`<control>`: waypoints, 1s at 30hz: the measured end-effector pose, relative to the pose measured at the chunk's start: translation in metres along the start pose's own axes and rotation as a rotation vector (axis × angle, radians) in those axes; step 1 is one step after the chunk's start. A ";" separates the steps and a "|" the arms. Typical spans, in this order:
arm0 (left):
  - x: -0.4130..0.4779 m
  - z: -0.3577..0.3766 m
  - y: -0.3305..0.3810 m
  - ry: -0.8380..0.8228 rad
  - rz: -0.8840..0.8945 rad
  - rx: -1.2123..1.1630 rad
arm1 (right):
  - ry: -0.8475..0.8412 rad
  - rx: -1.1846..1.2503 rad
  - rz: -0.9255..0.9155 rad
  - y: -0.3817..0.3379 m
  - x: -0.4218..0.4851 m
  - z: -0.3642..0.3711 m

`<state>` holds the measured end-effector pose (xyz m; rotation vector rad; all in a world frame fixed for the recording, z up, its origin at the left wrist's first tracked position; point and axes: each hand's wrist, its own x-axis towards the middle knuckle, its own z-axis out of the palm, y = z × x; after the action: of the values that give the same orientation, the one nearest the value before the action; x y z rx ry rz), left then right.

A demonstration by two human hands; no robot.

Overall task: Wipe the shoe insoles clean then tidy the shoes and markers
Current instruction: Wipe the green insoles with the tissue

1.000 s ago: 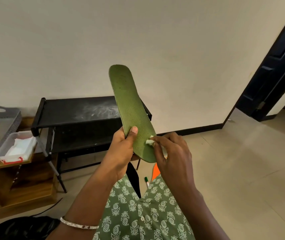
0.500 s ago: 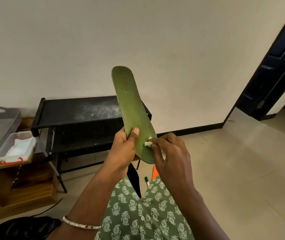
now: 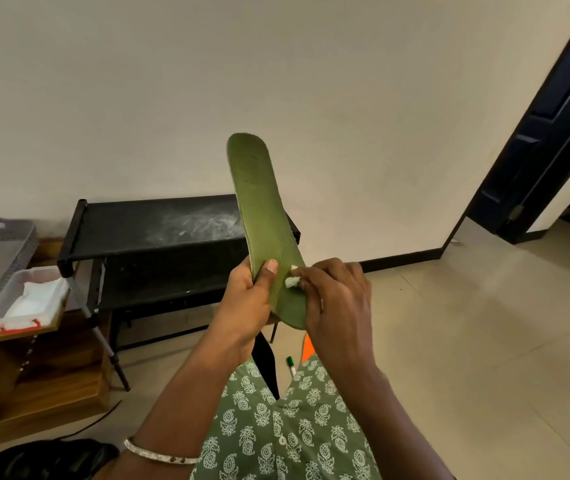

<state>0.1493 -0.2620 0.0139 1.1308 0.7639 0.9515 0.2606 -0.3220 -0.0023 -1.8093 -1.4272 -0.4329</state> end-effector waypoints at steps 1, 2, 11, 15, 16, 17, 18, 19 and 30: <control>-0.001 0.001 0.001 -0.009 0.006 -0.002 | 0.012 0.012 0.020 0.003 0.005 0.001; -0.001 0.001 0.001 -0.013 0.011 -0.004 | 0.016 0.026 0.032 0.004 0.009 0.002; 0.000 -0.004 -0.001 0.014 0.008 0.005 | -0.020 0.103 -0.094 -0.027 -0.016 -0.005; 0.000 -0.001 -0.001 -0.001 0.015 0.003 | 0.053 0.111 -0.070 -0.018 0.001 0.000; 0.000 0.000 0.000 -0.007 0.014 0.001 | 0.069 0.107 -0.060 -0.016 0.006 0.002; 0.000 0.001 0.000 -0.012 0.017 0.000 | 0.074 0.105 -0.049 -0.014 0.009 0.004; 0.000 0.001 0.001 -0.012 0.020 -0.003 | 0.072 0.104 -0.040 -0.014 0.012 0.005; 0.000 0.001 0.001 -0.007 0.019 -0.008 | 0.066 0.102 -0.038 -0.014 0.012 0.005; 0.002 -0.006 0.001 0.046 0.006 -0.012 | 0.002 0.215 -0.165 -0.026 -0.009 -0.007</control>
<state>0.1451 -0.2575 0.0132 1.1050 0.7915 0.9890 0.2351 -0.3315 0.0059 -1.5264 -1.5651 -0.3493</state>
